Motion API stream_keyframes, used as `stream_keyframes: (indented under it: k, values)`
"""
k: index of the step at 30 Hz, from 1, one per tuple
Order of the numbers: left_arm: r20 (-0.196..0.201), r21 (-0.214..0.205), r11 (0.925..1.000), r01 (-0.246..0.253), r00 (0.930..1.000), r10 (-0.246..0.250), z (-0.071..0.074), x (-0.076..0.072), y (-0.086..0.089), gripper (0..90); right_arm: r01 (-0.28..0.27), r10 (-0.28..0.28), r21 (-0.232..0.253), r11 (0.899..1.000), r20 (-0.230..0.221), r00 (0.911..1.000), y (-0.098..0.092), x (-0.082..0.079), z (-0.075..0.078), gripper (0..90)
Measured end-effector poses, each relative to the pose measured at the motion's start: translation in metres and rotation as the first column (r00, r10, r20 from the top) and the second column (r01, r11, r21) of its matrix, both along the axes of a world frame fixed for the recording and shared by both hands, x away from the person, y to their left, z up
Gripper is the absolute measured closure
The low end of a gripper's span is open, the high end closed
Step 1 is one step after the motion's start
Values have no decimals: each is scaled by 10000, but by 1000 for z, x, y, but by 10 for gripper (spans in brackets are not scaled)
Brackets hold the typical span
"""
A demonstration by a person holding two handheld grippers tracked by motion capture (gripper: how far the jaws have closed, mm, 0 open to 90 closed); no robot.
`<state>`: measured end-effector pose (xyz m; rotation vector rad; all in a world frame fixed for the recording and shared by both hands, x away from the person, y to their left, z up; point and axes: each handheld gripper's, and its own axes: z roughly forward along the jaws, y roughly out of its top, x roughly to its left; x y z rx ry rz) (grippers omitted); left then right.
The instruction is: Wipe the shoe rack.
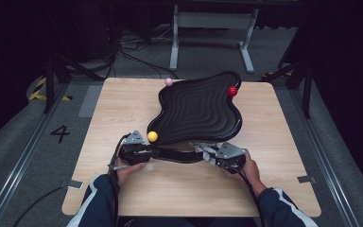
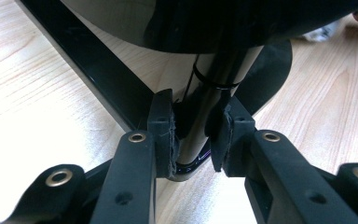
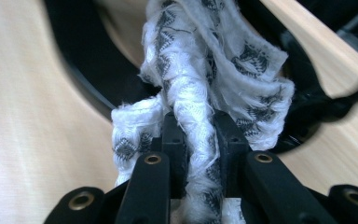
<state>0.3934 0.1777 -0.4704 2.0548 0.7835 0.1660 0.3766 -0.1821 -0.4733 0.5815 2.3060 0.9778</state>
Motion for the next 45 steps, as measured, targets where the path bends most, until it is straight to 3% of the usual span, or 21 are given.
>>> stream_keyframes:
  k: [5, 9, 12, 17, 35, 41, 45]
  values:
    - [-31, -56, 10000, 15, 10000, -16, -1, -2, -1, 710, 864, -865, 76, 9962, 5, 9963, -15, 13, -1, 775]
    - [-54, -82, 9999, 111, 9999, -111, -1, -6, -3, 707, 1085, -1083, 121, 9940, -151, 9940, -21, 17, -1, 774]
    - [-96, -139, 9997, 196, 9998, -197, -2, -9, -5, 705, 986, -984, 142, 9950, -191, 9950, -19, 15, 0, 774]
    - [-103, -89, 9993, 365, 9993, -366, -2, -10, -7, 706, 320, -318, 90, 9994, -234, 9992, -10, 5, 0, 773]
    - [-115, 45, 9979, 645, 9979, -645, -3, -13, -16, 705, -509, 510, 38, 9987, -324, 9982, 13, -10, -2, 772]
    - [-64, 87, 9969, 785, 9969, -784, -4, -12, -20, 706, -353, 352, -12, 9994, -350, 9988, 11, -6, -1, 775]
    - [-42, 37, 9960, 892, 9960, -892, -5, -11, -21, 708, 333, -336, -163, 9993, -178, 9993, -1, 5, -1, 775]
